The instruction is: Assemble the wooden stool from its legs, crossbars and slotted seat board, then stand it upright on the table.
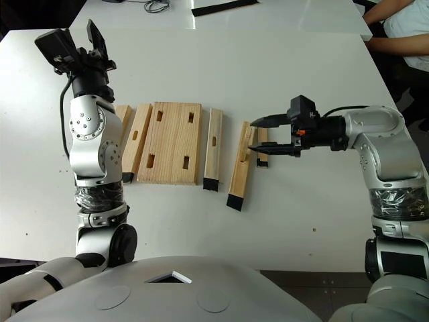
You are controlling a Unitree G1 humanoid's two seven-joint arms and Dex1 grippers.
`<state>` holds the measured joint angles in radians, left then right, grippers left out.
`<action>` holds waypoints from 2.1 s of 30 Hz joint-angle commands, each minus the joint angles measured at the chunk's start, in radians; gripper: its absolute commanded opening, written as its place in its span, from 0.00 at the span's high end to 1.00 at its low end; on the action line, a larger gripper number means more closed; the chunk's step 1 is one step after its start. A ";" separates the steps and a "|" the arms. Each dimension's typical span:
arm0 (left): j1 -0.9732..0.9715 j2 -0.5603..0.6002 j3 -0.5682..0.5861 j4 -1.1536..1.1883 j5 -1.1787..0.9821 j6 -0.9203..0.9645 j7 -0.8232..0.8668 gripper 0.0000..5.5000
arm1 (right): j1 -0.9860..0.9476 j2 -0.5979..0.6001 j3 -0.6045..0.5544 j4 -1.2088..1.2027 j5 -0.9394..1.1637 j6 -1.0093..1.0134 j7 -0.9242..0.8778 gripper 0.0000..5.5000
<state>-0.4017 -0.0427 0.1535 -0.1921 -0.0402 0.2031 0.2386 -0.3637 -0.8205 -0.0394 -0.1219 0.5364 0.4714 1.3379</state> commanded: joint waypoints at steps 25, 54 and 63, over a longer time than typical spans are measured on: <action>-0.033 -0.002 -0.011 0.037 0.015 -0.029 0.011 0.52 | -0.132 0.273 -0.016 -0.241 0.229 0.260 -0.480 0.47; 0.094 -0.114 -0.010 -0.131 -0.014 0.087 0.060 0.52 | 0.388 0.001 0.205 -0.560 0.252 0.404 -0.551 0.47; 0.239 -0.276 -0.071 -0.162 -0.062 0.003 0.229 0.52 | 0.345 0.053 0.137 -0.404 0.153 0.638 -0.836 0.47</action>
<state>-0.3338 -0.1295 0.1119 -0.3391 -0.0956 0.2556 0.3914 0.0585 -0.7761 0.1435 -0.5957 0.7263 1.0193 0.5826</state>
